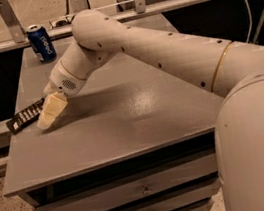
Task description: Pick rxbar chocolate
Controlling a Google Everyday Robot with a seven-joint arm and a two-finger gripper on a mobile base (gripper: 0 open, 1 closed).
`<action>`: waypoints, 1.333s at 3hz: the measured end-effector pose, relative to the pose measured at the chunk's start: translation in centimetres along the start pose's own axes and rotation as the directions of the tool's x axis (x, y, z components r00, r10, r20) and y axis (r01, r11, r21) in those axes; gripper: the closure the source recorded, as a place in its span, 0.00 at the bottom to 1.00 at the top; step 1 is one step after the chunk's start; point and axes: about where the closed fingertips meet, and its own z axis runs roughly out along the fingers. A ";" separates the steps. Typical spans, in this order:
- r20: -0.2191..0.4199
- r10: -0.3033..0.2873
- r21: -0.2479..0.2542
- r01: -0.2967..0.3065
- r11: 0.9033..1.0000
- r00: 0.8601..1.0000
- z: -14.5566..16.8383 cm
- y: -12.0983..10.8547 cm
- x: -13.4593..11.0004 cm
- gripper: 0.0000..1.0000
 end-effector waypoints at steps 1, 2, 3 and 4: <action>0.007 -0.010 0.011 0.010 1.000 1.000 0.2 0.0 -0.5 0.47; 0.014 -0.006 0.026 0.006 1.000 1.000 0.5 -0.1 -0.8 0.71; 0.012 -0.005 0.043 0.005 0.999 1.000 0.4 -0.2 -1.2 0.93; -0.004 -0.007 0.073 0.007 0.997 1.000 -0.4 -0.1 -1.7 1.00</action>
Offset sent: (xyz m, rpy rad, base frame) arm 0.0037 0.0096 0.0055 0.0221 -0.0326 -0.0429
